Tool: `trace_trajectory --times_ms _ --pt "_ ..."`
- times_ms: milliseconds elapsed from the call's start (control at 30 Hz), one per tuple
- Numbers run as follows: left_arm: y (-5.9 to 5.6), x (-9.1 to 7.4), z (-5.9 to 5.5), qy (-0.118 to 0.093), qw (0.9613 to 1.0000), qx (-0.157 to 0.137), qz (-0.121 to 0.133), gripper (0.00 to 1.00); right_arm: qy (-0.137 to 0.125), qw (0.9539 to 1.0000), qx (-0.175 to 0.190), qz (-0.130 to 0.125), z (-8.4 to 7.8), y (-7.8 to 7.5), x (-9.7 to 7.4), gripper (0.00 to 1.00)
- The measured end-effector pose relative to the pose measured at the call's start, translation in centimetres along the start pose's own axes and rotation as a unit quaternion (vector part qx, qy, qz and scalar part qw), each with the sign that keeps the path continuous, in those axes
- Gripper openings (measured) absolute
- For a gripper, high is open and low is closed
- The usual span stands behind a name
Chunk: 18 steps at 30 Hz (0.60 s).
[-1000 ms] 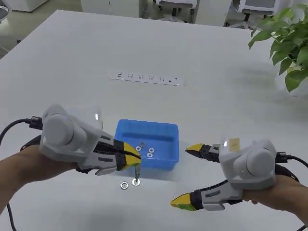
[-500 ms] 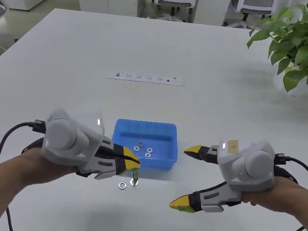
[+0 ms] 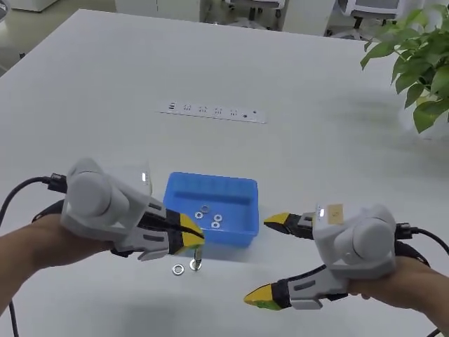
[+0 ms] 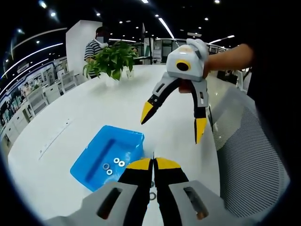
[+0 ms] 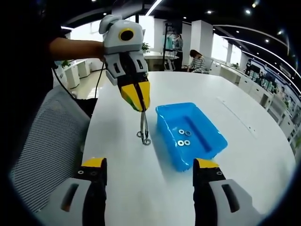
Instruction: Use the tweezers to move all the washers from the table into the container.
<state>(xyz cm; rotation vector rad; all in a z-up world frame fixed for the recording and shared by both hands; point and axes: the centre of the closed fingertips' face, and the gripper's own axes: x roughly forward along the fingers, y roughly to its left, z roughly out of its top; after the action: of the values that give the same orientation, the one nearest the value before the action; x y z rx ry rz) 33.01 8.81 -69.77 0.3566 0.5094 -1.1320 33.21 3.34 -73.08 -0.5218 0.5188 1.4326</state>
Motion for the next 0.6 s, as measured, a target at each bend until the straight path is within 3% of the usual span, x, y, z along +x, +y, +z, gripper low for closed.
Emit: trace_trajectory --times_ms 333,467,600 --pt "-0.2 -0.1 -0.1 0.004 1.0000 0.002 -0.006 0.05 0.003 0.9984 -0.050 0.028 0.9 0.3 1.4 0.64" --pt "-0.1 -0.2 -0.2 0.005 0.9999 0.002 -0.010 0.05 0.009 0.9950 -0.092 0.039 1.1 0.3 2.2 0.53" --pt "-0.2 -0.2 -0.2 0.008 0.9998 0.007 -0.014 0.05 0.008 0.9933 -0.103 0.053 1.5 0.5 2.9 0.47"
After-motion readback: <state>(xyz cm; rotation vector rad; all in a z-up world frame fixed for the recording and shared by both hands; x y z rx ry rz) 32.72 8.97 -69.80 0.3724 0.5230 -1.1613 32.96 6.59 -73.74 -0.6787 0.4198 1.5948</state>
